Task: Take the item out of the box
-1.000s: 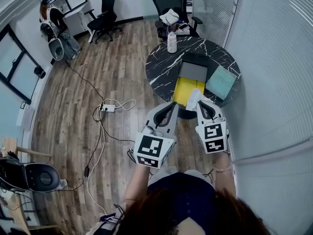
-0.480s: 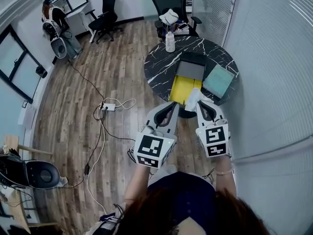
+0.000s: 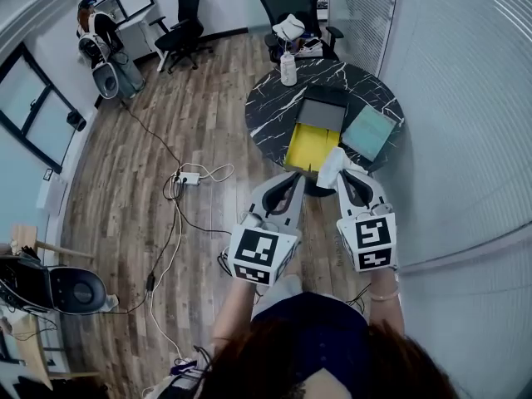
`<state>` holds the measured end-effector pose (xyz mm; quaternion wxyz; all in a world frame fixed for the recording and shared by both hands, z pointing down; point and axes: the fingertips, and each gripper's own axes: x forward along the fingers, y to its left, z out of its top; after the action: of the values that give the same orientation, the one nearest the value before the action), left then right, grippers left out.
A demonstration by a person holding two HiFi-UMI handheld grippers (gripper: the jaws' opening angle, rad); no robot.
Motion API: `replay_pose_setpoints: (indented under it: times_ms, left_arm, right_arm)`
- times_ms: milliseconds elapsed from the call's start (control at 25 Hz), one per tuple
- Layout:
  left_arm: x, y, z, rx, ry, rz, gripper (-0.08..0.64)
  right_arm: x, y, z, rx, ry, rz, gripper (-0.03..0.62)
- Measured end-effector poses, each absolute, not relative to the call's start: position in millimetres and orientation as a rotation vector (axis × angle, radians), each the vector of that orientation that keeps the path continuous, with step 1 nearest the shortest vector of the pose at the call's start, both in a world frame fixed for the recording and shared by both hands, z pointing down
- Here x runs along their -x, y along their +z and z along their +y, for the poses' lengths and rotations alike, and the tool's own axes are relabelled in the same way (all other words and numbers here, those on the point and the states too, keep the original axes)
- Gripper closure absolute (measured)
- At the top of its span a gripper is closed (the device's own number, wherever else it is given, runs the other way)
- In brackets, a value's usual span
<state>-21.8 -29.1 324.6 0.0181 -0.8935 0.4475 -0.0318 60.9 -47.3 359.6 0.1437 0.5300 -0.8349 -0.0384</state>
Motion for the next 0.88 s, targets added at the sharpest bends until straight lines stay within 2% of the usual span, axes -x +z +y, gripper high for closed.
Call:
replay_pose_setpoints:
  times_ms: [880]
  left_arm:
    - [-2.7, 326.6, 26.2, 2.763, -0.138, 1.407, 0.532]
  right_arm:
    - [-83.4, 344.7, 20.4, -1.527, -0.127, -2.466, 0.568]
